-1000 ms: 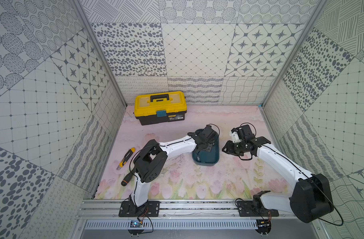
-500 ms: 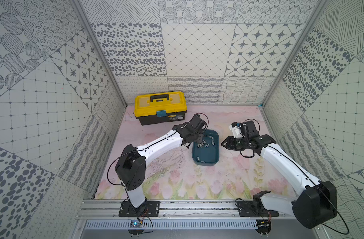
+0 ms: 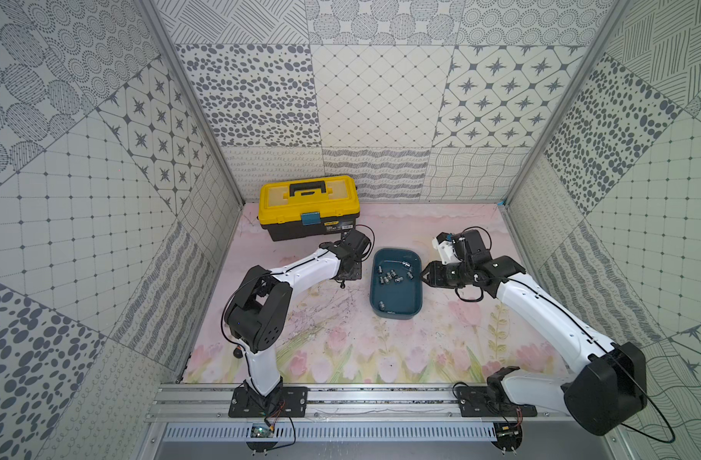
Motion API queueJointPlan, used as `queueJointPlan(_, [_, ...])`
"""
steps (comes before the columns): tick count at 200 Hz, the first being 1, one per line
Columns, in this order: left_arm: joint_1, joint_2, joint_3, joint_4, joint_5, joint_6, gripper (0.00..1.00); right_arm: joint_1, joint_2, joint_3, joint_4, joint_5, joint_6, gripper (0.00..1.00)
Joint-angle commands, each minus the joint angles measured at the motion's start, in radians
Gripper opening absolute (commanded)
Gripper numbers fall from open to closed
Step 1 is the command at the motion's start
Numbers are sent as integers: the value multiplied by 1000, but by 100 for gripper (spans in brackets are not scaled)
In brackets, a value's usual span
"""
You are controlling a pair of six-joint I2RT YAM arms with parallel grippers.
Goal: Take out the socket from the storage box
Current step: Place the socket head at the center of the board.
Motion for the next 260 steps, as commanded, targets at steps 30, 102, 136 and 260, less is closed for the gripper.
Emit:
queueJointPlan(30, [32,58,-56,62,-17,-66,21,63,65,52,45,53,12,35])
queueJointPlan(102, [41,58,-117,130,15,-90,24,112,119,85,43,81,5,36])
queueJointPlan(136, [41,49,-139,143,25,-99,31,120,120,89,46,90,9,36])
queueJointPlan(260, [42,-131,-132,49,16,-55,54,140,227,152,49,121,-29,38])
